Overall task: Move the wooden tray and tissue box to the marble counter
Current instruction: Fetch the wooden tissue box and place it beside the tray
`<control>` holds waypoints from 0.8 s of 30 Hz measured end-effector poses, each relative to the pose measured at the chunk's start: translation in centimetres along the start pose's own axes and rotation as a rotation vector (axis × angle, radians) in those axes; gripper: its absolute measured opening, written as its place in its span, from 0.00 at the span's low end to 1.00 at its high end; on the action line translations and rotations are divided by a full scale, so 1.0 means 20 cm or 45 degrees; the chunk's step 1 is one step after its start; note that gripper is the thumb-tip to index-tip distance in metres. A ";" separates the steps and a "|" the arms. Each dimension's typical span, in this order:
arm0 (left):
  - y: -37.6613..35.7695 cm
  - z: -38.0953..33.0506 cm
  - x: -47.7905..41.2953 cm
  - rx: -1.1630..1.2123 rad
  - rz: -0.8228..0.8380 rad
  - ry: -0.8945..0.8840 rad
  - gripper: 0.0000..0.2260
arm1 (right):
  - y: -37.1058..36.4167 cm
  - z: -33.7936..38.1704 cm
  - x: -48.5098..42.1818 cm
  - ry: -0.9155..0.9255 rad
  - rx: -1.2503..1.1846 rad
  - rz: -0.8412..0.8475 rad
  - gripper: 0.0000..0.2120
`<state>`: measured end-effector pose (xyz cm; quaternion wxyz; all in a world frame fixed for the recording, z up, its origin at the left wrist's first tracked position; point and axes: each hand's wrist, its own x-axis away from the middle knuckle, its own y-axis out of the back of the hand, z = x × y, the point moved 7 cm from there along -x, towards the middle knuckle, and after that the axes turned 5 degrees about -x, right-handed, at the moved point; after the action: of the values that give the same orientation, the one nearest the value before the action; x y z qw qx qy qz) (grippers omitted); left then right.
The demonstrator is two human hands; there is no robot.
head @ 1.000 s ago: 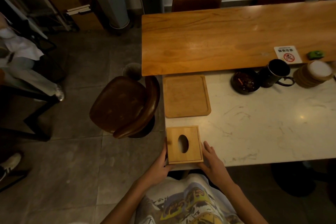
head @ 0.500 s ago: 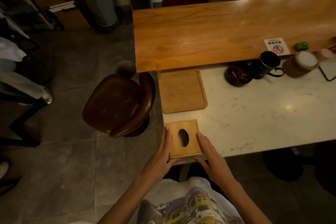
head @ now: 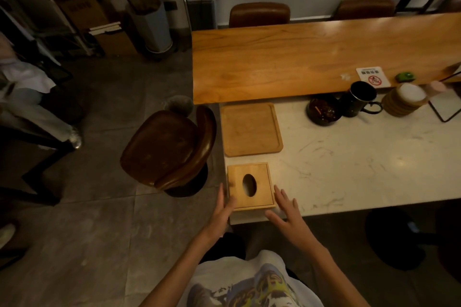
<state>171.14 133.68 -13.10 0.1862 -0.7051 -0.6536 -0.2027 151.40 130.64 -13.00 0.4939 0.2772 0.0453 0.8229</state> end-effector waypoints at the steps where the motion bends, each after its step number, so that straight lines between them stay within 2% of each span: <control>1: -0.01 0.01 0.02 0.030 -0.009 0.013 0.38 | 0.00 0.01 0.01 -0.045 0.024 0.033 0.32; 6: -0.07 0.02 0.06 0.146 -0.131 0.012 0.21 | 0.00 0.02 0.05 -0.068 -0.014 0.067 0.25; 11: -0.09 0.03 0.05 0.128 -0.217 0.057 0.13 | 0.00 -0.05 0.02 -0.070 -0.050 0.125 0.27; 19: -0.06 0.04 0.08 0.171 -0.249 0.055 0.12 | -0.06 -0.20 -0.06 -0.082 0.057 0.178 0.35; 24: -0.06 0.03 0.08 0.117 -0.234 0.034 0.12 | -0.04 -0.15 -0.03 -0.142 0.078 0.134 0.32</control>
<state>170.16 135.38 -12.73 0.2075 -0.6300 -0.7216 -0.1983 150.73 131.16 -16.01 0.4432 0.3393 0.0283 0.8293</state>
